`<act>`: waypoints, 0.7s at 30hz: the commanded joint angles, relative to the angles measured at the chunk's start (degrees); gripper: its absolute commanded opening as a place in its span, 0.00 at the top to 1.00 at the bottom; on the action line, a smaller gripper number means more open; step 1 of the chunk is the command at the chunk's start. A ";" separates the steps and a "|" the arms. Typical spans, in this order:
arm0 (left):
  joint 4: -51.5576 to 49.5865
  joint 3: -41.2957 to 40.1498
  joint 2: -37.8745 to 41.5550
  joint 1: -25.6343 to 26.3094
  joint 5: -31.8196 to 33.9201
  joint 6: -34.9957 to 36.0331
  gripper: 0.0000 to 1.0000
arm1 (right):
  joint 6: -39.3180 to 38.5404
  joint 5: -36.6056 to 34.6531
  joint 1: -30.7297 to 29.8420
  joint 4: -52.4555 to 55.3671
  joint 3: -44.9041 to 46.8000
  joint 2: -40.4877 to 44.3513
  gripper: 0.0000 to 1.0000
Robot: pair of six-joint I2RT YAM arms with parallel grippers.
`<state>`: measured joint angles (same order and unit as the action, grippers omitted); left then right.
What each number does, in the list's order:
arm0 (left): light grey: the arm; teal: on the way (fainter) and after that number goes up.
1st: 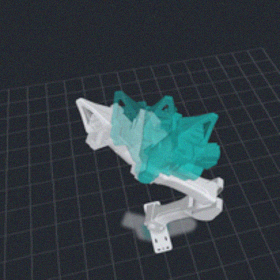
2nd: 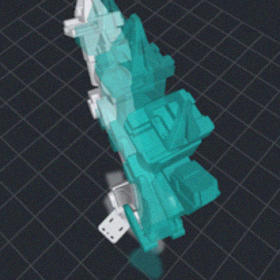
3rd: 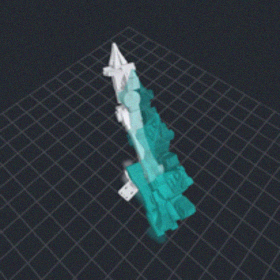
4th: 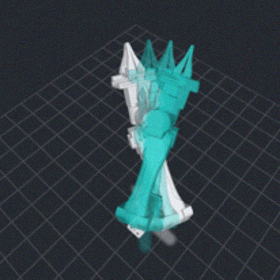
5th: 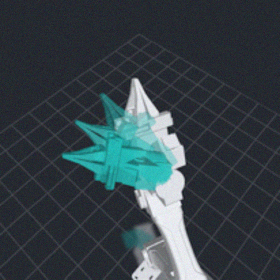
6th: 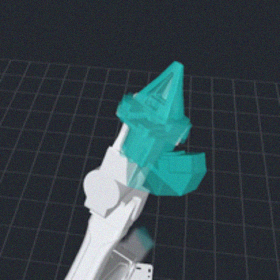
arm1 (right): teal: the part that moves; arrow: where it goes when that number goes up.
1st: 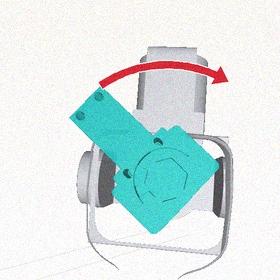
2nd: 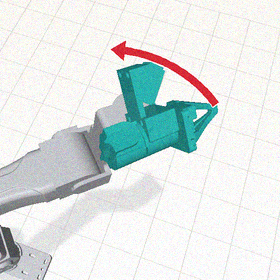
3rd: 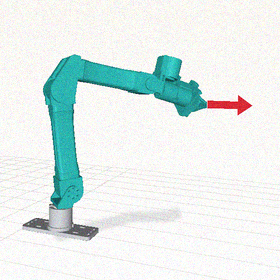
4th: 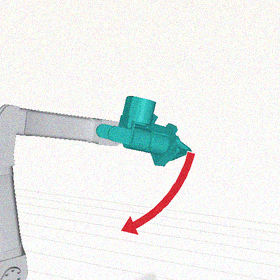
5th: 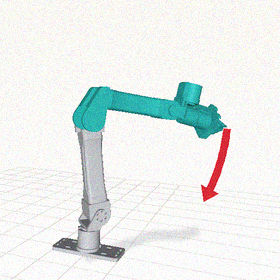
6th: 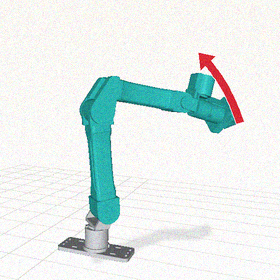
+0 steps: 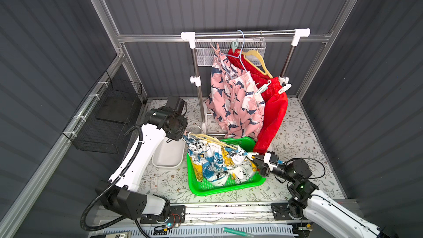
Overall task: Remove the clothespins securing shorts to the hanger
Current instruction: Remove the clothespin from the hanger, then place the clothespin in the storage box.
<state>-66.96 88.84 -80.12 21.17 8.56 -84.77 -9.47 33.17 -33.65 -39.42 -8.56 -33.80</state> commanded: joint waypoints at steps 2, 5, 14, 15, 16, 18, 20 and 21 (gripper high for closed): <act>-0.72 -0.16 1.63 -0.51 3.30 -0.26 0.71 | -0.03 -0.60 -0.23 -4.13 0.38 0.57 1.00; -1.33 0.58 1.55 -0.51 4.38 0.20 0.75 | -0.02 -0.49 -0.27 -4.20 0.38 0.36 1.00; -4.54 4.49 1.37 -0.51 10.04 2.38 0.79 | 0.24 -1.09 -0.22 -4.00 0.38 0.17 1.00; -5.13 5.17 1.28 -0.51 11.37 2.96 0.79 | 0.25 -1.18 -0.19 -3.86 0.38 0.15 1.00; -5.52 5.67 1.20 -0.57 12.56 3.75 0.79 | 0.24 -1.25 -0.20 -3.80 0.38 0.14 1.00; -6.70 6.43 1.10 -0.51 15.12 4.85 0.79 | 0.25 -1.51 -0.23 -3.82 0.38 0.05 1.00; -6.90 6.03 1.12 -0.52 17.02 6.58 0.79 | 0.31 -1.77 -0.19 -3.61 0.33 -0.03 1.00; -7.32 5.42 1.19 -0.51 18.22 6.81 0.79 | 0.33 -1.94 -0.24 -3.65 0.30 0.03 1.00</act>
<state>-70.48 93.82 -79.70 21.15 21.26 -80.97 -9.45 32.47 -33.65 -39.48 -8.56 -34.09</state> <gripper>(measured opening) 0.223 0.087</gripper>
